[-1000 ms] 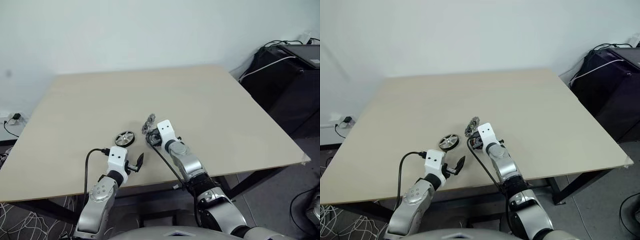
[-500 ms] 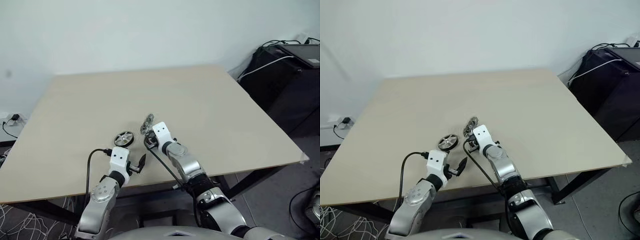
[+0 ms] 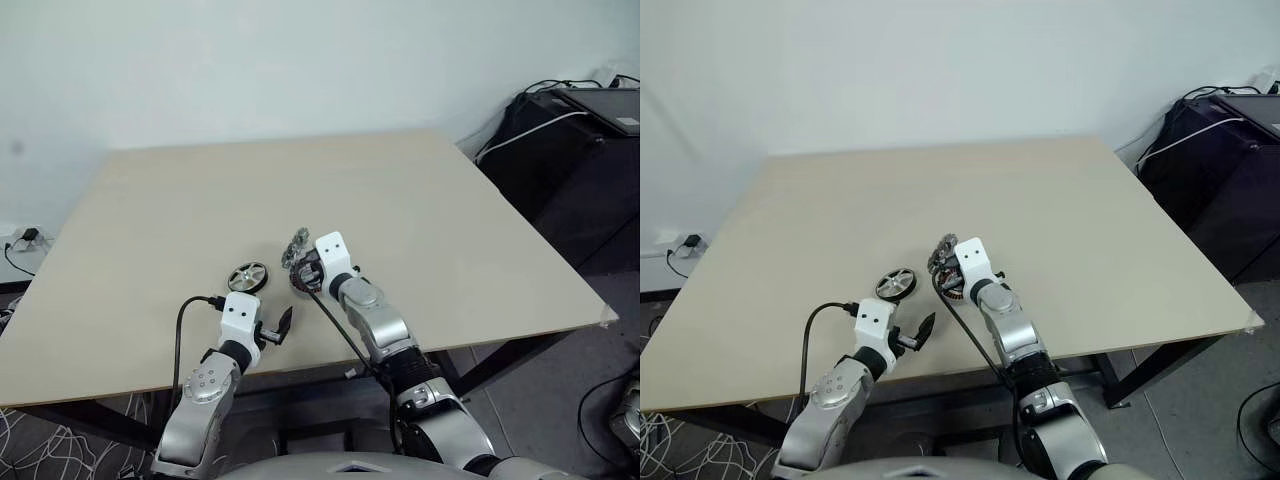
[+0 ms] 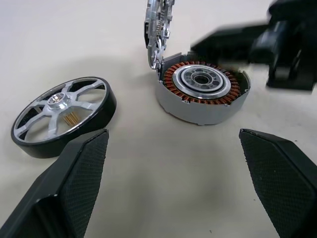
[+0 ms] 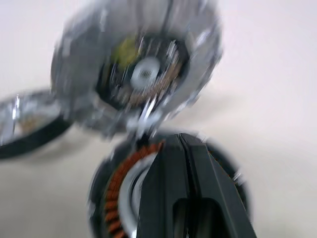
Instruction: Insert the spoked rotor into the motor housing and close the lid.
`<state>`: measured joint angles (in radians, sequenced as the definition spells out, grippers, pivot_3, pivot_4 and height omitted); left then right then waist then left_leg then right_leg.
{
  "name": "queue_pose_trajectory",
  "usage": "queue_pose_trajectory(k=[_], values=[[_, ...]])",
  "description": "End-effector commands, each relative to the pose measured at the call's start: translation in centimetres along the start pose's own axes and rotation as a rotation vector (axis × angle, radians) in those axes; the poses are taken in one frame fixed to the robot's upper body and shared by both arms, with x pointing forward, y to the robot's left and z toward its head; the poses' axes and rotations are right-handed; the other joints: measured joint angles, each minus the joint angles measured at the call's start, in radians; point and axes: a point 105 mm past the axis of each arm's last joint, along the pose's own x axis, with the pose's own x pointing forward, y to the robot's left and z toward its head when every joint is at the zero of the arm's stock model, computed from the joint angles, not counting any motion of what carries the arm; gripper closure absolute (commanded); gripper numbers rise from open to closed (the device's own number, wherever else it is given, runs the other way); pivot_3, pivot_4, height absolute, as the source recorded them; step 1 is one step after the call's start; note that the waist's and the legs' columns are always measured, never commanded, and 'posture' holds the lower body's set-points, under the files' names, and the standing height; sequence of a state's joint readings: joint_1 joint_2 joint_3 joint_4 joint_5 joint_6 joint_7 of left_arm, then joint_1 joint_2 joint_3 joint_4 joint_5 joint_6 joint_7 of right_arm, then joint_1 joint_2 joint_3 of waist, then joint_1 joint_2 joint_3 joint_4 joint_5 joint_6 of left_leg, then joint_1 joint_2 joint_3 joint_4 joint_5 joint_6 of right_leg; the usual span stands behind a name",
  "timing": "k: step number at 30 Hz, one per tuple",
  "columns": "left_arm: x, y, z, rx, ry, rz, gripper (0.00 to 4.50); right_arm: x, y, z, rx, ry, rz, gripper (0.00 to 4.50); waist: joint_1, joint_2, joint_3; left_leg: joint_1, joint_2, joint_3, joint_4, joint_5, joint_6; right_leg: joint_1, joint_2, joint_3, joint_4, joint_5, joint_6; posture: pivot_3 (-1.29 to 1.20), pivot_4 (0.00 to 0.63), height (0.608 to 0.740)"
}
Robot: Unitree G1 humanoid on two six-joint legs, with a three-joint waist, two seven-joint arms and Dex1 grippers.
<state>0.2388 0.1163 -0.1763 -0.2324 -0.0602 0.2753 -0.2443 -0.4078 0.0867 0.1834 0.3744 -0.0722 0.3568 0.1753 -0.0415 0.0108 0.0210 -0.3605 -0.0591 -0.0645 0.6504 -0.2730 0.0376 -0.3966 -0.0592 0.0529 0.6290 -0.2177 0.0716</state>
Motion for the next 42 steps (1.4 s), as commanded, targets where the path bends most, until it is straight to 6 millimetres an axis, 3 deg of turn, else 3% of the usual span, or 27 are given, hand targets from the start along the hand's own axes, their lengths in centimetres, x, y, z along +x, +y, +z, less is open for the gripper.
queue_pose_trajectory(k=[1, 8, 13, 17, 23, 32, 42], values=[[0.2, -0.3, 1.3, 0.009, -0.046, -0.015, 0.0, -0.1, 0.0, 1.9, -0.005, -0.07, -0.008, 4.47, 0.0, 0.0, 0.0, 0.0, 0.0, 0.0, 0.0, 0.0, 0.0, 0.0, 0.0, 0.0, 0.0, 0.0, 0.0, 0.0, 0.0, 0.74], [0.3, 0.0, 1.6, -0.003, -0.065, 0.011, 0.0, -0.1, 0.2, 0.3, -0.015, -0.019, -0.005, 4.47, 0.003, 0.0, 0.0, 0.0, 0.0, 0.0, 0.0, 0.0, 0.0, 0.0, 0.0, 0.0, 0.0, 0.0, 0.0, 0.0, 0.0, 0.74], [0.4, 2.5, 2.6, -0.228, -0.137, 0.159, 0.0, -2.0, -0.9, 1.7, 0.024, -0.116, -0.031, 4.47, 0.007, 0.0, 0.0, -0.001, 0.0, 0.0, 0.0, 0.0, 0.0, 0.0, -0.001, 0.0, 0.0, 0.0, 0.0, 0.0, 0.0, 0.74], [0.4, 2.2, 2.5, -0.419, -0.146, 0.141, 0.0, -4.7, -2.2, 1.8, 0.047, -0.157, -0.062, 4.47, 0.015, -0.001, 0.0, -0.001, 0.0, -0.001, 0.0, 0.0, 0.0, 0.0, -0.001, -0.001, -0.001, 0.0, 0.0, 0.0, 0.0, 0.74], [-0.3, 1.9, 0.7, -0.731, -0.092, 0.132, 0.0, -7.6, -3.4, 0.6, 0.087, -0.127, -0.121, 4.47, 0.016, -0.002, 0.001, -0.002, 0.0, -0.001, 0.001, 0.0, 0.001, 0.0, -0.001, -0.002, -0.001, -0.004, 0.004, 0.0, 0.0, 0.74], [0.3, 1.9, 0.5, -0.95, -0.106, 0.103, 0.0, -7.9, -2.0, -0.2, 0.117, -0.094, -0.106, 4.47, 0.021, -0.009, 0.005, -0.001, 0.001, -0.001, 0.004, -0.001, -0.001, 0.002, -0.001, -0.003, -0.001, -0.007, 0.0, 0.0, 0.0, 0.74], [1.7, 2.4, 0.4, -1.146, -0.122, 0.11, 0.0, -8.1, -2.2, -0.1, 0.12, -0.097, -0.115, 4.47, 0.03, -0.01, 0.006, -0.002, 0.0, -0.002, 0.004, 0.0, 0.0, 0.002, -0.001, -0.003, -0.001, -0.007, -0.001, 0.0, 0.0, 0.74]])
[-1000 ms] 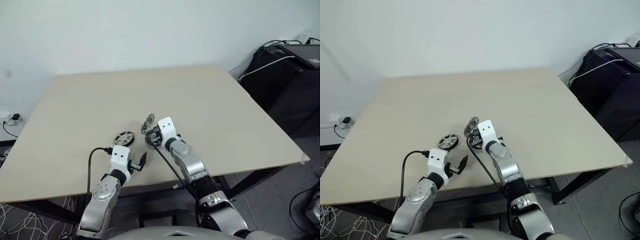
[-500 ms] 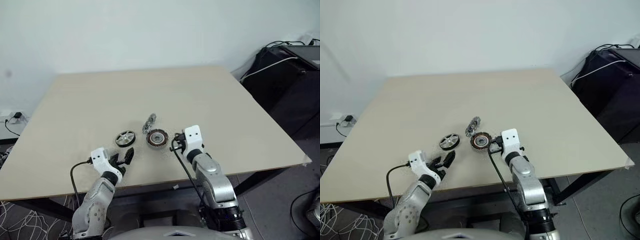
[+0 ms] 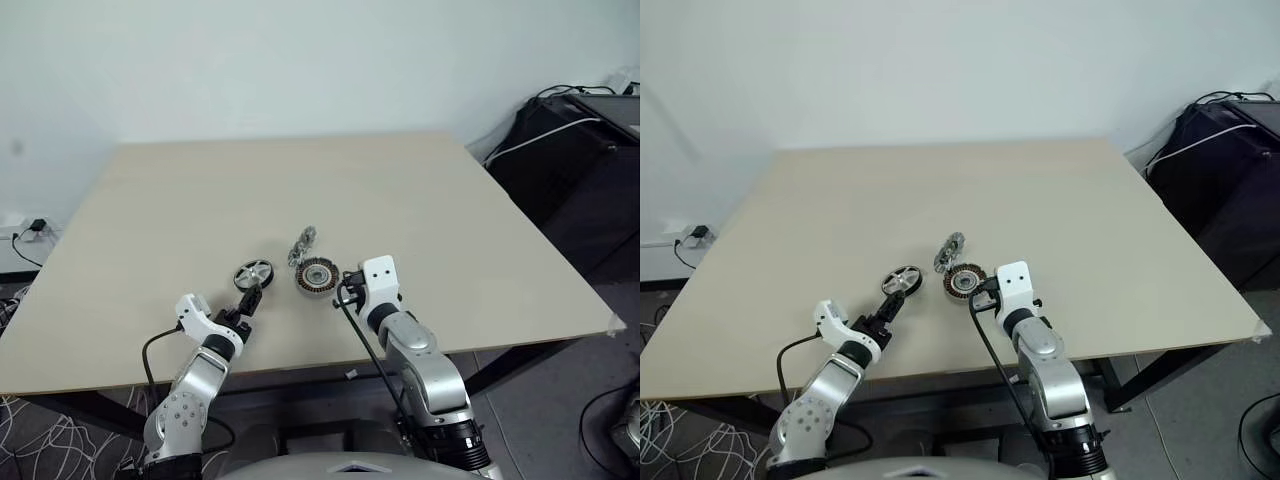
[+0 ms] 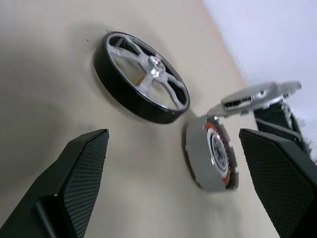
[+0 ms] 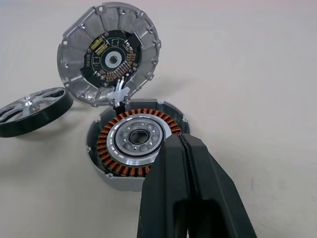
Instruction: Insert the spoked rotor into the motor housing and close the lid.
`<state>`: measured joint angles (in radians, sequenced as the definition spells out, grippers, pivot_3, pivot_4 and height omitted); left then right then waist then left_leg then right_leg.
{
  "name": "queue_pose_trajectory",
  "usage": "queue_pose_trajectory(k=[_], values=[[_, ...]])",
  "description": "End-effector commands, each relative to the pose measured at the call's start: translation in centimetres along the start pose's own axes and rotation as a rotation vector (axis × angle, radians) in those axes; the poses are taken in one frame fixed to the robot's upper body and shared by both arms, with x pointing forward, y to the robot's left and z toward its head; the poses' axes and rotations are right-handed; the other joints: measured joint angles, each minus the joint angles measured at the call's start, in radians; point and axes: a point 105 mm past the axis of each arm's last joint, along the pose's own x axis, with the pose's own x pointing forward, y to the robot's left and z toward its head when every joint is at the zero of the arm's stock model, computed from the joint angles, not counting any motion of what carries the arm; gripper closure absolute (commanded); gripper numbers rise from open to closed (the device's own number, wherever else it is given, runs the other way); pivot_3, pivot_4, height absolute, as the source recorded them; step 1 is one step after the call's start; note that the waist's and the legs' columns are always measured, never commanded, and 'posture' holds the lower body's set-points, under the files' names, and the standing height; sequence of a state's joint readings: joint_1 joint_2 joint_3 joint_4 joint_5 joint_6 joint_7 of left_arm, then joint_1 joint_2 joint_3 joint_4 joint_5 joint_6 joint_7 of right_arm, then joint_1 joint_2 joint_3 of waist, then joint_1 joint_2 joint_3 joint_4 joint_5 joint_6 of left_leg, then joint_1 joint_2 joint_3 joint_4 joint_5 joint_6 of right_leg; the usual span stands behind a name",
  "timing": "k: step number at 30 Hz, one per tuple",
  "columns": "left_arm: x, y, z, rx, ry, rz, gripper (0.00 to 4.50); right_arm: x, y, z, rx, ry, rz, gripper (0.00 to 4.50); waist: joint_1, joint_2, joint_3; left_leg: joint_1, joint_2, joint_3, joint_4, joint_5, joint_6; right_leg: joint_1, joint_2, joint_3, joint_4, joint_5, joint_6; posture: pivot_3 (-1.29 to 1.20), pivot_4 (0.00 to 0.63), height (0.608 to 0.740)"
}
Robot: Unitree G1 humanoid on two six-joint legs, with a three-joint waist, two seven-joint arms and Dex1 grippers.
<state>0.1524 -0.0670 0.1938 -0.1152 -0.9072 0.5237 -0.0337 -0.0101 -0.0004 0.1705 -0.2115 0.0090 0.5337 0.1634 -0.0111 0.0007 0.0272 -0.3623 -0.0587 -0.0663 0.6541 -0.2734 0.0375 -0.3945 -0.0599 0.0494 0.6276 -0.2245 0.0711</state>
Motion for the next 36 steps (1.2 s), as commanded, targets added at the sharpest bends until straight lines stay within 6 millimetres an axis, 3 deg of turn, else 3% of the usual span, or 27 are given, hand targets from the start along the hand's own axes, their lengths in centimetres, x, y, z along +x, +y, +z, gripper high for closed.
queue_pose_trajectory(k=[1, 16, 32, 36], values=[[1.0, -1.9, -0.8, -0.141, -0.02, -0.054, 0.0, -0.2, 0.2, 1.6, -0.001, -0.059, 0.0, 4.47, 0.0, 0.0, 0.0, 0.0, 0.0, 0.0, 0.0, 0.0, 0.0, 0.0, 0.0, 0.0, 0.0, 0.0, 0.0, 0.0, 0.0, 0.74], [3.3, -3.3, -1.5, -0.244, 0.016, -0.089, 0.0, -0.1, 0.3, 1.6, 0.005, -0.062, 0.002, 4.47, 0.0, -0.001, 0.0, 0.0, 0.0, 0.0, 0.0, 0.0, 0.0, 0.0, 0.0, 0.0, 0.0, 0.0, 0.0, 0.0, 0.0, 0.74], [4.7, -2.1, -1.0, -0.376, -0.058, 0.004, 0.0, -0.1, 0.2, 1.5, 0.011, -0.053, -0.001, 4.47, 0.0, -0.001, 0.0, 0.0, 0.0, 0.0, 0.0, 0.001, 0.0, 0.0, 0.001, 0.0, 0.0, 0.0, -0.001, 0.0, 0.0, 0.74], [4.8, -2.0, -1.3, -0.387, -0.048, 0.011, 0.97, -0.2, 0.1, 1.6, 0.008, -0.052, -0.002, 4.5, -0.001, -0.001, 0.0, 0.001, 0.0, 0.0, 0.0, 0.001, -0.001, 0.001, 0.001, 0.0, 0.0, 0.0, 0.0, 0.0, 0.0, 0.74]])
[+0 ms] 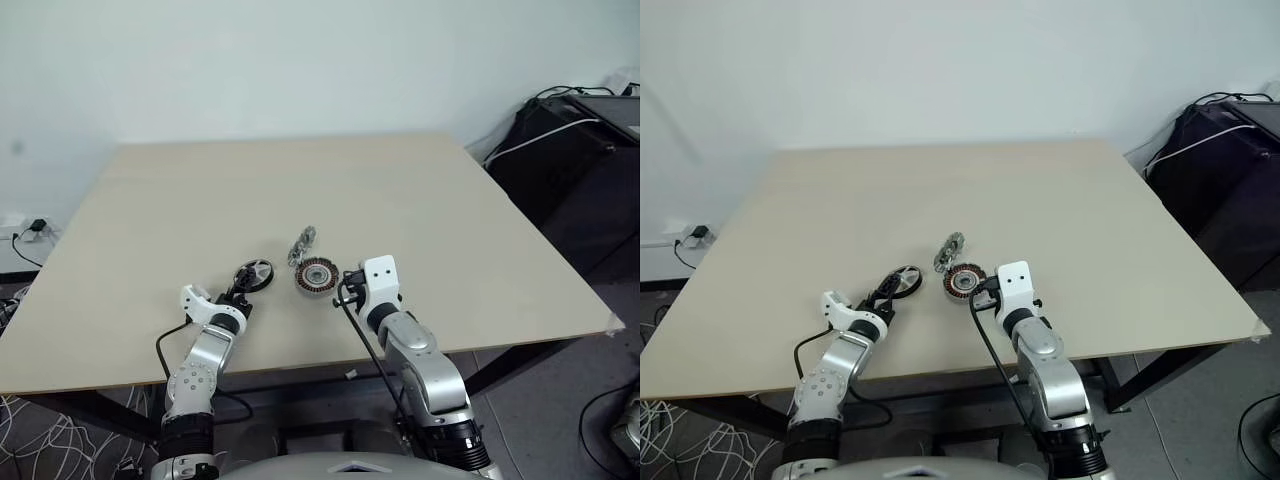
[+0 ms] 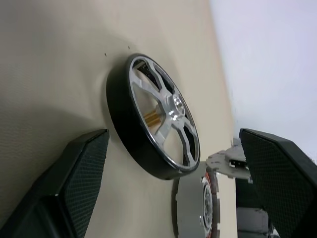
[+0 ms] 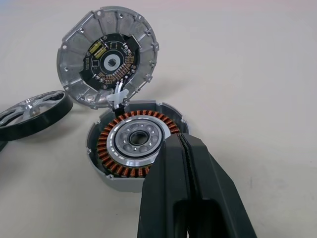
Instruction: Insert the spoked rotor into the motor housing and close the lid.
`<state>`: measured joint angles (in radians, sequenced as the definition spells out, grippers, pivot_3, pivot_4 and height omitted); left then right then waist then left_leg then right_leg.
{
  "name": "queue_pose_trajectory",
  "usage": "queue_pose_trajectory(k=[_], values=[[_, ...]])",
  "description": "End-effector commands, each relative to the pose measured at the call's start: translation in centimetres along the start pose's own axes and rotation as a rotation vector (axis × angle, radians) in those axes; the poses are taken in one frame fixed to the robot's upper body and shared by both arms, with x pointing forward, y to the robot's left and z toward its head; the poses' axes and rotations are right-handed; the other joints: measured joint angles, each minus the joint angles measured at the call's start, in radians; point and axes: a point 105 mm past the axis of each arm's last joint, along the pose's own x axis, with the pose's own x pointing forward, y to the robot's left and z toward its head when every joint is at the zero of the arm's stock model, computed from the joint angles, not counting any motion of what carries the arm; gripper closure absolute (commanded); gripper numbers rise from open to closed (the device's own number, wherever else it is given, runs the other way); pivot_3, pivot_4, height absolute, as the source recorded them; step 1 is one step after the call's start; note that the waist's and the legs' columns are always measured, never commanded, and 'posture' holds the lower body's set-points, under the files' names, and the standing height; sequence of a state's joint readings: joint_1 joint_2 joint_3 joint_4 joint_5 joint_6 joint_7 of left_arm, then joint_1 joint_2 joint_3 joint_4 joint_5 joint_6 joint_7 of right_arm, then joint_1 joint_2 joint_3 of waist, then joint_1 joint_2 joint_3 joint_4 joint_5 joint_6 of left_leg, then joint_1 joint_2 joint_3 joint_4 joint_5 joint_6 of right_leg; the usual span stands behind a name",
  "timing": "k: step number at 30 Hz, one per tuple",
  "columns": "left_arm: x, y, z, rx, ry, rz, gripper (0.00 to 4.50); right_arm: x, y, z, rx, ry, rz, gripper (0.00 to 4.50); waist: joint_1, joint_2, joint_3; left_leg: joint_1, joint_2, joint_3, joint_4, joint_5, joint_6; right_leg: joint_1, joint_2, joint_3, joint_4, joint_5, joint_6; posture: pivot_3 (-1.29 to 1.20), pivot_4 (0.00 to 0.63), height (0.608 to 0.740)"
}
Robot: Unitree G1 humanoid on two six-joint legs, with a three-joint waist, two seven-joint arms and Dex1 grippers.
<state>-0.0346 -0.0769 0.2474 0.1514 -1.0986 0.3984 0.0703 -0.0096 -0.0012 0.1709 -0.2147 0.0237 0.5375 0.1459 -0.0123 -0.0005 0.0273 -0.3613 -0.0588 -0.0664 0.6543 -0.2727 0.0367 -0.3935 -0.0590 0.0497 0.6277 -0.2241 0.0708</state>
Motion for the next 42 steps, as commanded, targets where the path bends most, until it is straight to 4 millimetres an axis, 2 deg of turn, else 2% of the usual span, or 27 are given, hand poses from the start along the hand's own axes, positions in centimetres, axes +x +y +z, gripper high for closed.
queue_pose_trajectory(k=[1, 9, 10, 20, 22, 25, 29, 32, 34, 37, 42], values=[[0.9, -2.3, -3.0, -0.141, 0.02, -0.048, 1.31, -0.2, 0.2, 1.5, -0.004, -0.051, 0.008, 4.5, 0.001, 0.0, 0.0, 0.0, 0.0, 0.0, 0.0, 0.0, 0.0, 0.0, 0.0, 0.0, 0.0, 0.0, 0.0, 0.0, 0.0, 0.74], [0.9, -2.2, -3.1, -0.151, 0.024, -0.04, 3.94, -0.2, 0.2, 1.5, -0.004, -0.049, 0.009, 4.5, 0.002, -0.001, 0.001, -0.001, 0.0, 0.0, 0.0, 0.0, 0.0, -0.001, 0.0, 0.0, 0.0, 0.001, -0.001, 0.0, 0.0, 0.74], [0.9, -2.2, -3.1, -0.152, 0.024, -0.041, 4.14, -0.2, 0.3, 1.5, -0.004, -0.049, 0.011, 4.5, 0.002, -0.001, 0.001, -0.001, 0.0, 0.0, 0.0, 0.0, 0.0, -0.001, 0.0, 0.0, 0.0, 0.0, -0.001, 0.0, 0.0, 0.74], [0.6, -2.7, -2.7, -0.169, 0.012, -0.083, 4.14, -0.3, 0.3, 1.4, -0.003, -0.046, 0.012, 4.5, 0.002, -0.002, 0.001, -0.002, 0.0, 0.0, 0.0, 0.0, 0.0, -0.001, 0.0, 0.0, 0.0, 0.0, 0.0, 0.0, 0.0, 0.74], [0.0, -3.6, -2.2, -0.189, -0.008, -0.138, 4.14, -0.3, 0.3, 1.4, -0.003, -0.045, 0.011, 4.5, 0.001, -0.002, 0.001, -0.002, 0.0, 0.0, 0.0, 0.0, 0.0, -0.001, 0.0, 0.0, 0.0, 0.0, 0.0, 0.0, 0.0, 0.74], [-1.4, -6.0, -1.4, -0.238, -0.022, -0.301, 4.14, -0.3, 0.3, 1.3, 0.001, -0.041, 0.007, 4.5, 0.001, -0.003, 0.002, -0.003, 0.0, 0.0, 0.0, 0.0, 0.0, -0.002, 0.0, 0.0, -0.001, 0.0, -0.001, 0.0, 0.0, 0.74], [-3.1, -9.0, -1.3, -0.266, 0.014, -0.475, 4.14, -0.3, 0.3, 1.1, 0.004, -0.036, 0.009, 4.5, 0.001, -0.003, 0.002, -0.004, 0.0, 0.0, 0.0, 0.0, 0.0, -0.003, -0.001, 0.0, -0.001, 0.002, -0.003, 0.0, 0.0, 0.74], [-3.8, -10.7, -2.5, -0.252, 0.094, -0.557, 4.14, -0.3, 0.4, 1.0, 0.007, -0.033, 0.011, 4.5, 0.002, -0.003, 0.002, -0.004, 0.0, 0.0, 0.0, 0.0, 0.001, -0.002, -0.001, 0.0, -0.001, 0.001, -0.003, 0.0, 0.0, 0.74], [-3.7, -11.3, -4.4, -0.208, 0.196, -0.558, 4.14, -0.3, 0.6, 1.0, 0.006, -0.034, 0.015, 4.5, 0.002, -0.003, 0.002, -0.004, 0.0, -0.001, 0.0, 0.0, 0.001, -0.002, 0.0, 0.0, -0.001, 0.0, -0.001, 0.0, 0.0, 0.74], [-3.1, -11.0, -6.7, -0.138, 0.303, -0.495, 4.14, -0.2, 0.6, 1.1, 0.006, -0.037, 0.017, 4.5, 0.001, -0.003, 0.002, -0.003, 0.0, -0.001, 0.0, 0.0, 0.001, -0.002, 0.0, 0.0, -0.001, 0.0, 0.0, 0.0, 0.0, 0.74], [-2.1, -10.6, -7.7, -0.078, 0.349, -0.435, 4.14, -0.3, 0.5, 1.1, 0.012, -0.041, 0.007, 4.5, 0.002, -0.003, 0.002, -0.003, 0.0, 0.0, 0.0, 0.0, 0.0, -0.002, 0.001, 0.0, -0.001, 0.0, -0.001, 0.0, 0.0, 0.74]])
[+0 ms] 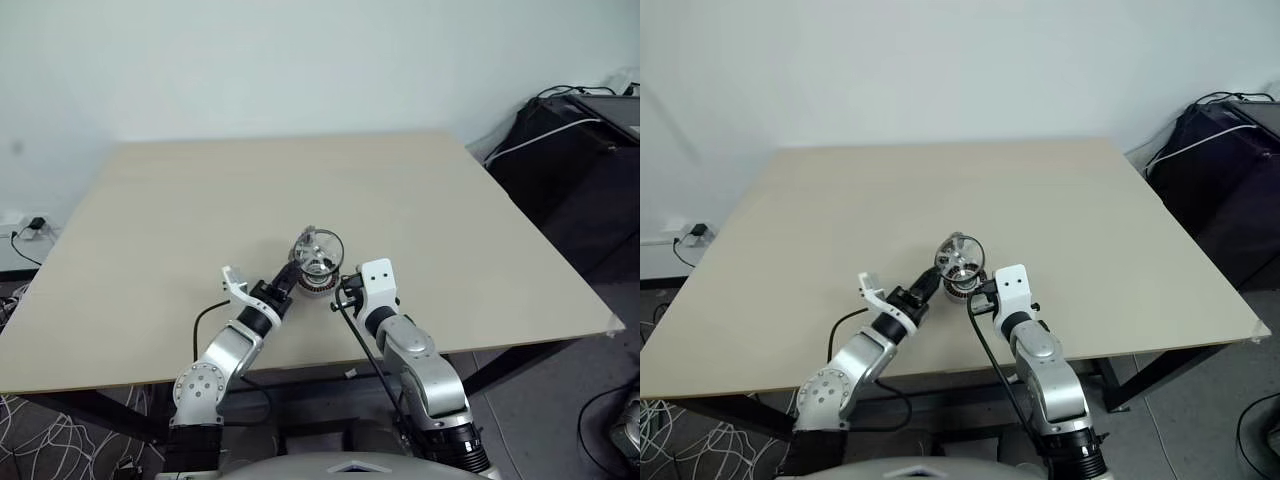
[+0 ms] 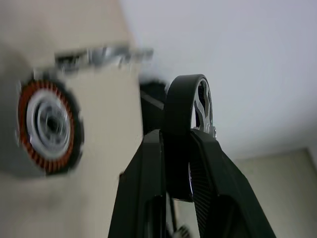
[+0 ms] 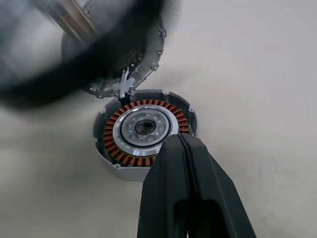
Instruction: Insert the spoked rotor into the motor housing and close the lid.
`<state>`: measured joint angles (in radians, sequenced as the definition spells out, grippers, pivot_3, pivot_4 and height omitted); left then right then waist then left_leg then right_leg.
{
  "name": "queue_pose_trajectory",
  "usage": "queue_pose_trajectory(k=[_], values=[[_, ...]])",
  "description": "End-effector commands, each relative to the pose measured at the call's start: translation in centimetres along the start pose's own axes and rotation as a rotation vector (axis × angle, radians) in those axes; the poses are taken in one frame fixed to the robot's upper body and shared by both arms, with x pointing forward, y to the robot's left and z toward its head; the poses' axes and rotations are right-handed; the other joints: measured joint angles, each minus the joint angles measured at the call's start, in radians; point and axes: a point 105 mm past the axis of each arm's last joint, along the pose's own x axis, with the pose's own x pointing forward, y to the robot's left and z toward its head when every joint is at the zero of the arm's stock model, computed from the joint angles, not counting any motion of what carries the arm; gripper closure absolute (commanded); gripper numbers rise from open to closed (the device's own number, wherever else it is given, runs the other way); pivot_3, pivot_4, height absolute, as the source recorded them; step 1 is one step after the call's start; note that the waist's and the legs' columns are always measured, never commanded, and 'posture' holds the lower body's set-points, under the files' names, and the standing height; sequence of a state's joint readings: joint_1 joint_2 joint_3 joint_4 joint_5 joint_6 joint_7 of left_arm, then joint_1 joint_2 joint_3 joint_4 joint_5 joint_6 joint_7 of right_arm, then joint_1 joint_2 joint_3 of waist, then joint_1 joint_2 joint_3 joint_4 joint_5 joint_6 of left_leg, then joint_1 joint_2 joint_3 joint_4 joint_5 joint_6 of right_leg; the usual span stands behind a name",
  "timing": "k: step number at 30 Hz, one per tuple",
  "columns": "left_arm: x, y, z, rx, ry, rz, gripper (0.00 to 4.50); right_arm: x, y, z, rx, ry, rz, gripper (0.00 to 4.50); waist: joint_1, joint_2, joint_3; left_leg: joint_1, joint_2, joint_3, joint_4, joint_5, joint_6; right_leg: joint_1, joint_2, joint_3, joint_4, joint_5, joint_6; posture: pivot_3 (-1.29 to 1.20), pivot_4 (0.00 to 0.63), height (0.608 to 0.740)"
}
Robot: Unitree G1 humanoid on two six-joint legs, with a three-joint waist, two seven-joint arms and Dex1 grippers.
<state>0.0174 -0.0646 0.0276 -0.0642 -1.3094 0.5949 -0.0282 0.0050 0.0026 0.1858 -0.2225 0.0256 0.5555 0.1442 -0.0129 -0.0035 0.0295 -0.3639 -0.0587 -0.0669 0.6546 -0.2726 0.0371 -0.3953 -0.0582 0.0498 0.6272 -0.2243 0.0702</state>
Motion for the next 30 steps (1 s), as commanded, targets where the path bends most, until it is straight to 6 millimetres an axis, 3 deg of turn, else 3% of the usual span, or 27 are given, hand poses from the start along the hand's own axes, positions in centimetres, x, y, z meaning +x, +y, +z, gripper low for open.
queue_pose_trajectory(k=[1, 9, 30], values=[[2.0, -1.4, -1.1, -0.023, 0.019, -0.024, 4.14, -0.2, 0.0, 1.7, 0.005, -0.065, -0.008, 4.5, 0.002, 0.0, 0.0, 0.0, 0.0, 0.0, 0.0, 0.0, 0.0, 0.0, 0.0, 0.0, 0.0, 0.0, 0.0, 0.0, 0.0, 0.74], [3.2, 0.8, -1.0, -0.017, 0.004, 0.088, 4.14, -0.4, -0.3, 1.8, 0.008, -0.07, -0.024, 4.5, 0.003, 0.0, 0.0, 0.0, -0.001, -0.001, 0.0, 0.0, 0.0, 0.0, 0.0, 0.0, 0.0, 0.0, 0.0, 0.0, 0.0, 0.74], [5.3, 1.1, -1.4, -0.018, 0.012, 0.09, 4.14, -0.6, -0.7, 1.9, 0.002, -0.077, -0.04, 4.5, 0.002, 0.0, 0.0, -0.001, -0.001, -0.001, 0.0, 0.0, 0.0, 0.0, 0.0, 0.0, 0.0, 0.001, -0.001, 0.0, 0.0, 0.74]])
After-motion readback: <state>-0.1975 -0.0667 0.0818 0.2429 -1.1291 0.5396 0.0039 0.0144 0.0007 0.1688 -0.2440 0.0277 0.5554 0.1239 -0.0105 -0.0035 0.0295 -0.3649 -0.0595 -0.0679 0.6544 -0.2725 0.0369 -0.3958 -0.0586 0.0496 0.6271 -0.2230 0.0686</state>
